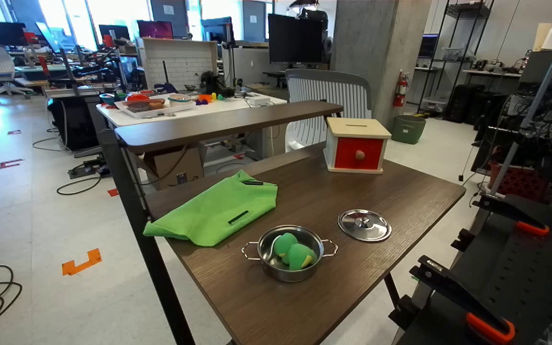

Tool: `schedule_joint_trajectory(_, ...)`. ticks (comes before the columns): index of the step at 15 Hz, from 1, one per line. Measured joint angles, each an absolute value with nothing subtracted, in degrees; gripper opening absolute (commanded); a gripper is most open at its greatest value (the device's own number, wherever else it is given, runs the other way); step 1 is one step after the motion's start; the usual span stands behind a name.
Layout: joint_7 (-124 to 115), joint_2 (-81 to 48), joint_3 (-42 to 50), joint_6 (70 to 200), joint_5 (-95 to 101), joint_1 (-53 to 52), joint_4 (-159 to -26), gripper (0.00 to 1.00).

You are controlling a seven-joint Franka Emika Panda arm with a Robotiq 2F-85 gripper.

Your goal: Move the green towel to the right

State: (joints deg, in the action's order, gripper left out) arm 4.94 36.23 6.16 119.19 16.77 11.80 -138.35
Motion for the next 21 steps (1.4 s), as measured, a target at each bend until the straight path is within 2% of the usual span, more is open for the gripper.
schedule_joint_trajectory(15,4.7,35.4,5.6,119.4,16.8,11.4,-138.7,1.0)
schedule_joint_trajectory(21,1.8,25.8,3.5,128.2,16.6,8.5,-137.9,1.0)
